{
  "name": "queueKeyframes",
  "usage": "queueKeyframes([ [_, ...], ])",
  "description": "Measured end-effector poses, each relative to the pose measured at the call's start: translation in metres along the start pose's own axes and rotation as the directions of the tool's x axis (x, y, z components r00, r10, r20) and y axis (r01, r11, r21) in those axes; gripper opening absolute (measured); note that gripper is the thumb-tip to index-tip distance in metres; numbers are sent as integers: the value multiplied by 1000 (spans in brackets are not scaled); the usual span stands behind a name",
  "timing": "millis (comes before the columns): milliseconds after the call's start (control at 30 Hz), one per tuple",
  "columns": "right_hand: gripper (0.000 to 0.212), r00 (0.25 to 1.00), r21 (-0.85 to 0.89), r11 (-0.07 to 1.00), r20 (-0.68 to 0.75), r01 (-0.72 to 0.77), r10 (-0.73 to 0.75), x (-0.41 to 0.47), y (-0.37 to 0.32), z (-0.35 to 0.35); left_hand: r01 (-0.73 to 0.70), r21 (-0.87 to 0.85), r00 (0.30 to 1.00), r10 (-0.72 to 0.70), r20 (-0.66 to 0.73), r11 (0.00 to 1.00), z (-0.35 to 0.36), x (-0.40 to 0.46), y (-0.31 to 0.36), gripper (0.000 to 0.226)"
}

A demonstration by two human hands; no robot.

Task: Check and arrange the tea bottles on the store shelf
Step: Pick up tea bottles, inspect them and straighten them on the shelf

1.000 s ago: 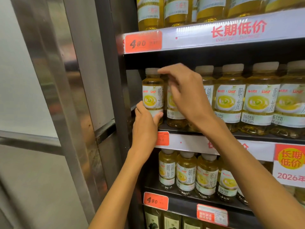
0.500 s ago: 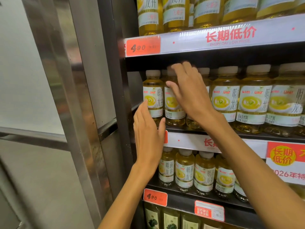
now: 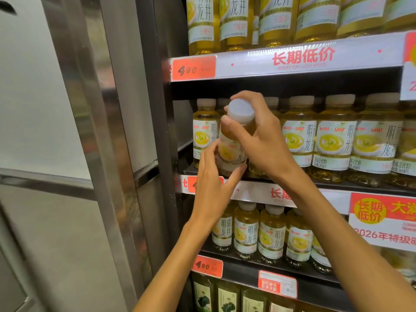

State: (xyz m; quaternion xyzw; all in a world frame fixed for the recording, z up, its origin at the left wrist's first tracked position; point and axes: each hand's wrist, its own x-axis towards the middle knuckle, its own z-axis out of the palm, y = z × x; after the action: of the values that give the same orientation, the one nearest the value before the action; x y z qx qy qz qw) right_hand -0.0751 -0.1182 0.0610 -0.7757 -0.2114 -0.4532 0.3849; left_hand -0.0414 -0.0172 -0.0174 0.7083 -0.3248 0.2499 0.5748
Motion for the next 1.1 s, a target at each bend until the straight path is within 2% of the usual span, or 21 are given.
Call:
queueKeyframes([
  [133,28,995,320,943,-12,-94,104,-2,-16,-17,0,-169,1000,2,12,986,-14,-6,19,62],
  [233,38,982,451,874,40,-182,184,-5,-25,-22,21,-237,999,-10,51,971,-20,-17,33,52],
  [300,41,961,527,805,122,-274,248,-7,-25,-23,82,-326,994,-56,90,942,-19,-29,40,48],
  [367,45,913,631,660,265,-408,310,-10,-21,-24,202,-433,973,-132,187,878,-18,-38,44,44],
  [433,46,843,722,440,415,-534,342,-14,-17,-25,345,-530,922,-175,345,775,-21,-44,45,42],
  [467,46,817,734,368,462,-571,345,-17,-15,-24,407,-572,895,-185,407,712,-23,-46,45,41],
  [533,48,803,722,363,474,-589,361,-21,-11,-22,479,-609,861,-202,467,633,-27,-50,44,48],
  [567,49,815,718,395,450,-573,365,-22,-9,-21,490,-597,854,-211,476,635,-28,-51,42,51],
  [700,41,875,722,500,344,-478,341,-27,-10,-20,423,-397,882,-269,388,814,-28,-53,37,57],
  [767,35,882,713,526,319,-464,346,-29,-12,-19,412,-369,893,-289,345,833,-26,-53,35,61],
  [833,27,879,736,491,321,-466,354,-30,-13,-18,435,-450,892,-306,332,780,-23,-55,33,67],
  [933,34,854,787,356,394,-504,339,-29,-13,-19,555,-648,828,-272,490,521,-22,-58,36,67],
  [1000,39,831,786,292,464,-546,306,-28,-14,-19,643,-671,763,-229,605,371,-19,-60,37,69],
  [1067,40,819,778,271,497,-567,286,-29,-14,-20,684,-638,724,-221,654,353,-14,-62,35,72],
  [1100,39,826,765,319,478,-559,300,-29,-14,-22,663,-614,740,-252,624,428,-13,-63,32,71],
])
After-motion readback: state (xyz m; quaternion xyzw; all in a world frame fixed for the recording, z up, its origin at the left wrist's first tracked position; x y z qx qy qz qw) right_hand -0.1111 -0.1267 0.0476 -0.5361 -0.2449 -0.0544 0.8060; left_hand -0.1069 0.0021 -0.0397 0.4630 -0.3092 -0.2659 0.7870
